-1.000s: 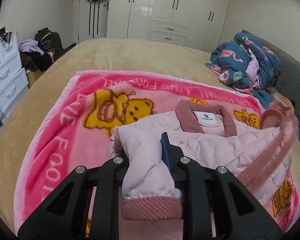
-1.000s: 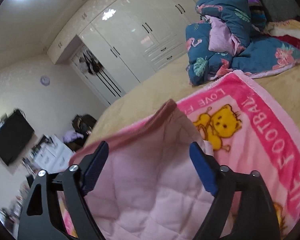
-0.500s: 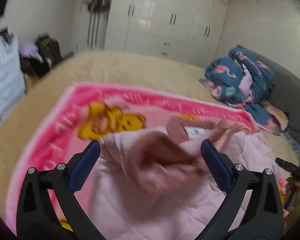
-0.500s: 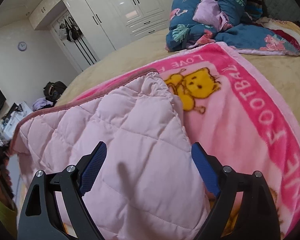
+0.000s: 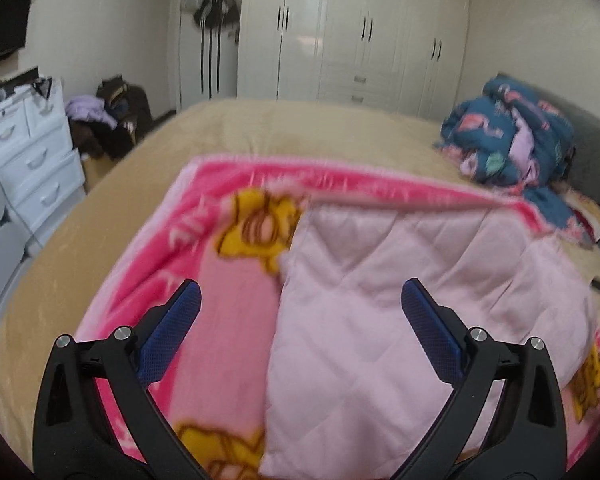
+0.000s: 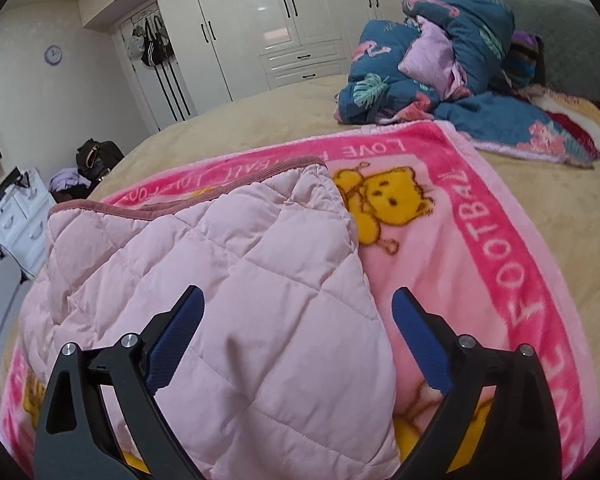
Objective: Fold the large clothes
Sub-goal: 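Lay the hem over the collar and open both tools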
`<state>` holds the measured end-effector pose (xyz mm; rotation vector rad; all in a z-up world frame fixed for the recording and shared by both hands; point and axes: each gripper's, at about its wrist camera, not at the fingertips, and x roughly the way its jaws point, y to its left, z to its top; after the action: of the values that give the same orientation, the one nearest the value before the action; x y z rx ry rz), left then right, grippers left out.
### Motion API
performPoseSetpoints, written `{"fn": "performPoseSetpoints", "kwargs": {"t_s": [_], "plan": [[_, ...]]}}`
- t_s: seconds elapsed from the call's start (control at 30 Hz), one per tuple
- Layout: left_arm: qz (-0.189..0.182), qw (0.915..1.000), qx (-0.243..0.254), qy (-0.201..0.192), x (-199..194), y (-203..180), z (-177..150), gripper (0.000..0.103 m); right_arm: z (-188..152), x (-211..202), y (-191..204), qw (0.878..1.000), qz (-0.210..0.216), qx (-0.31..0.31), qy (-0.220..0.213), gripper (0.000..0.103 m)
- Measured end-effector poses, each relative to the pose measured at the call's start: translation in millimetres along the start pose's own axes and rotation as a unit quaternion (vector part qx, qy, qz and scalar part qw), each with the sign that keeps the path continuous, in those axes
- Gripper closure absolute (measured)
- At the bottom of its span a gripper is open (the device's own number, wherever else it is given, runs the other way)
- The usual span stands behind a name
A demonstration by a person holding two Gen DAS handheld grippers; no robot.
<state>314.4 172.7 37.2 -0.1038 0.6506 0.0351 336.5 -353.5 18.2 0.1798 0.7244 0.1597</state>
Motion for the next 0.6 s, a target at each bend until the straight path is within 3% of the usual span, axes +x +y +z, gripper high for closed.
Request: {"fn": "performPoseSetpoints", "kwargs": {"t_s": [0.17, 0.27, 0.53, 0.57, 0.6], "plan": [[-0.002, 0.9982, 0.013, 0.058, 35, 9, -32, 0.009, -1, 9, -3, 1.0, -0.022, -0.009, 0.011, 0.006], [-0.027, 0.9958, 0.001, 0.088, 51, 14, -43, 0.009, -3, 17, -9, 0.999, -0.029, -0.005, 0.022, 0.006], [-0.064, 0.994, 0.019, 0.087, 59, -7, -41, 0.009, -4, 34, -6, 0.999, -0.014, -0.032, 0.033, 0.007], [-0.068, 0.9937, 0.022, 0.086, 60, -11, -41, 0.011, -5, 36, -4, 0.999, -0.011, -0.036, 0.035, 0.007], [-0.073, 0.9935, 0.024, 0.084, 59, -14, -42, 0.027, -5, 39, -3, 0.999, -0.004, -0.039, 0.038, 0.018]]}}
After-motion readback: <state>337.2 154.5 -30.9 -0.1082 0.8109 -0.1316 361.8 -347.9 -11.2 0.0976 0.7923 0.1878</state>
